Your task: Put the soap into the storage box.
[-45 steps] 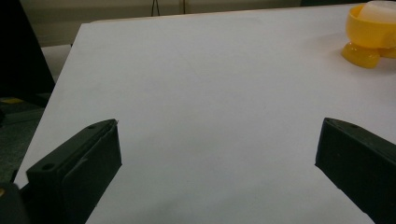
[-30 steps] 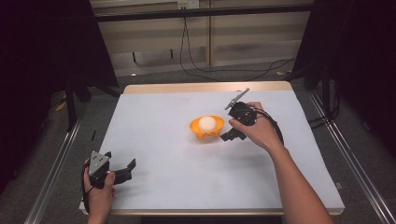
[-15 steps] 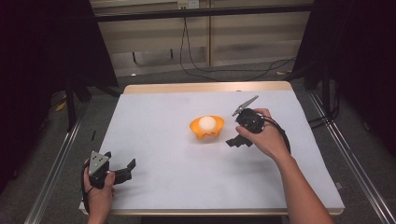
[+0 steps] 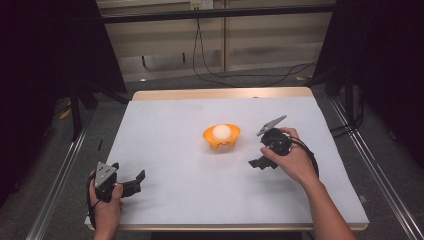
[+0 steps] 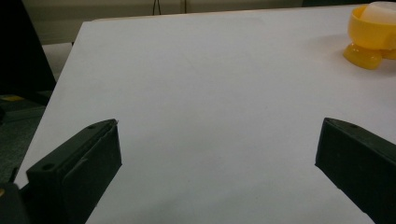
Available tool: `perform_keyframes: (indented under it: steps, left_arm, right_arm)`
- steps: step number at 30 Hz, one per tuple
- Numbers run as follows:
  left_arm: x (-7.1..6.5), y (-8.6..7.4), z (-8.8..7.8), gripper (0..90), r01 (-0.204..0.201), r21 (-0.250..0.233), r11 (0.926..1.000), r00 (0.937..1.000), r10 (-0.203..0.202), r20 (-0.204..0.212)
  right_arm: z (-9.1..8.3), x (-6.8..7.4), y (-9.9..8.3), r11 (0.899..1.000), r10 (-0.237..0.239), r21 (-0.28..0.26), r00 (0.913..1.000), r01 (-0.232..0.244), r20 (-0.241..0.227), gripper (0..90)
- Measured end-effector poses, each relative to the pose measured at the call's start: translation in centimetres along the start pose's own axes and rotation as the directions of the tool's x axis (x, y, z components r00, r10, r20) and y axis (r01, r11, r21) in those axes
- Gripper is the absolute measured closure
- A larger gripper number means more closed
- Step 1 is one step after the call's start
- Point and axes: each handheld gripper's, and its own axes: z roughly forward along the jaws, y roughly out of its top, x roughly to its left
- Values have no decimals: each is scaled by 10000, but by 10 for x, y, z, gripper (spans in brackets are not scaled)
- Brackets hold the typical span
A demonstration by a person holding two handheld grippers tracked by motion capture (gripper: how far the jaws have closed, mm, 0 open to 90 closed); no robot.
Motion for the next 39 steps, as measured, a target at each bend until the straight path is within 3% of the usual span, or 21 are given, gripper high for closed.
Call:
perform_keyframes:
  steps: [10,19,39]
  left_arm:
    - [0,0,-1,1,-58,-16,10000,10000,58,49]
    - [0,0,-1,1,-94,-18,10000,10000,94,34]
    - [-1,0,0,1,-106,3,9999,9999,106,-56]
  right_arm:
    - [-14,5,-32,9984,90,-561,9999,-85,91,23]
    - [-30,3,-60,9945,349,-1003,9978,-292,556,33]
    - [-46,5,-122,9869,969,-1388,9897,-818,1056,37]
